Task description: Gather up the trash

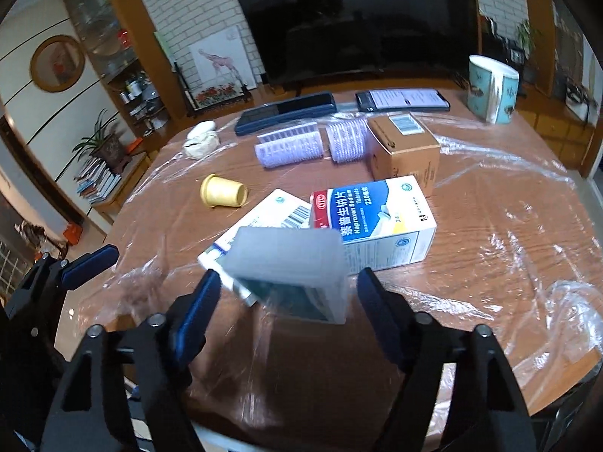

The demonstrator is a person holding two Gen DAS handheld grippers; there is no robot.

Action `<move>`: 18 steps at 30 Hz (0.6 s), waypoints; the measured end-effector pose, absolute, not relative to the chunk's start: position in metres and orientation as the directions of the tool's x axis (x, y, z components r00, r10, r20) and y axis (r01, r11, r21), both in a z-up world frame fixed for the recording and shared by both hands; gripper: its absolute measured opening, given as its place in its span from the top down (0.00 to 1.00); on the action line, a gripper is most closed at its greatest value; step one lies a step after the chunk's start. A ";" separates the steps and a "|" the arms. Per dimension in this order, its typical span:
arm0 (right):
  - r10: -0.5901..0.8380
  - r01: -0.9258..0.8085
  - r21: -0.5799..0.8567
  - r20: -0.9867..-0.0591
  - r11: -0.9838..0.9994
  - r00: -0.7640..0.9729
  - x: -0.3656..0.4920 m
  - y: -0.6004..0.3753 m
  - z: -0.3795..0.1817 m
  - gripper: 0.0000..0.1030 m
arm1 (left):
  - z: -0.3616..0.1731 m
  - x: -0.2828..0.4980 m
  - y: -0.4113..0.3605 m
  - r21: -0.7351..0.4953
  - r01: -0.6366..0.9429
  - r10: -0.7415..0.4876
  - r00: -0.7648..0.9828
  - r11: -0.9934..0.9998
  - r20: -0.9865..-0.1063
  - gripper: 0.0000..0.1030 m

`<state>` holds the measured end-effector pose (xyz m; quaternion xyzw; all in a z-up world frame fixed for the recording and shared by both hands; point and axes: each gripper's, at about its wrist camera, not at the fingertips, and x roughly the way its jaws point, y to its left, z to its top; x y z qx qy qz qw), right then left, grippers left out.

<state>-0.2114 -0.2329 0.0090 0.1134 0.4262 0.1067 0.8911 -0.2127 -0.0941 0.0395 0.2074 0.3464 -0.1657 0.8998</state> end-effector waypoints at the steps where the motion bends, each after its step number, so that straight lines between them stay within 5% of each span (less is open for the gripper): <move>1: 0.282 -0.083 0.295 -0.738 0.952 0.614 -0.210 -0.234 0.007 0.35 | 0.039 -0.209 -0.096 0.258 0.450 -0.161 0.703 0.855 -0.693 0.03; 18: 0.220 0.024 0.298 -0.754 0.954 0.618 -0.186 -0.270 -0.006 0.39 | 0.031 -0.159 -0.132 0.210 0.529 -0.232 0.649 0.822 -0.725 0.04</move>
